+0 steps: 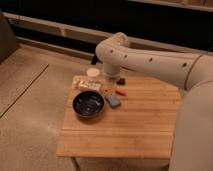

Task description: Place the pepper in the ceramic cup

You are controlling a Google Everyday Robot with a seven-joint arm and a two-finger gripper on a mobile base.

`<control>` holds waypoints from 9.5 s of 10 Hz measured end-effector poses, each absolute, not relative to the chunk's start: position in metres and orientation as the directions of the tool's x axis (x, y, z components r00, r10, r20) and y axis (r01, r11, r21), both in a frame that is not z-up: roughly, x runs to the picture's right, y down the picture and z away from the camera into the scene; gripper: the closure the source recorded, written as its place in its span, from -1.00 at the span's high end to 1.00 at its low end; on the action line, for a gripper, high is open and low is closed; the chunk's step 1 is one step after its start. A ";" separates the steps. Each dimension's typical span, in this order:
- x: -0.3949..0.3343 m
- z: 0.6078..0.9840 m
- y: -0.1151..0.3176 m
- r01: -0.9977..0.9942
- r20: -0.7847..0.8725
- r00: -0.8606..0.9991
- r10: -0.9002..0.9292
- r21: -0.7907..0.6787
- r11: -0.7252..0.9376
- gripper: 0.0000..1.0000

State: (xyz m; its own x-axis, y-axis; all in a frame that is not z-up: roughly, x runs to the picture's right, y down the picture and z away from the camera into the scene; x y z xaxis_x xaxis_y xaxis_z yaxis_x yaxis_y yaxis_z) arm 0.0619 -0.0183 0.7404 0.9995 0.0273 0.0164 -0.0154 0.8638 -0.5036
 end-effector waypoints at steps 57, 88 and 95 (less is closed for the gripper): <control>0.107 0.849 -0.215 0.313 0.047 0.949 -0.311 -0.213 0.926 -1.00; 0.038 0.878 -0.247 0.968 0.094 0.217 -0.972 0.105 0.226 -1.00; -0.060 0.910 -0.283 0.932 0.039 0.191 -0.981 0.306 0.194 -1.00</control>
State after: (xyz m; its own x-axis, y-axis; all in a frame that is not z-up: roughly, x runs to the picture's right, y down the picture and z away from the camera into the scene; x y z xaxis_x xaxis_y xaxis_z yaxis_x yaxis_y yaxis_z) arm -0.0596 -0.2830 0.9104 0.1914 -0.9807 0.0394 0.9320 0.1941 0.3061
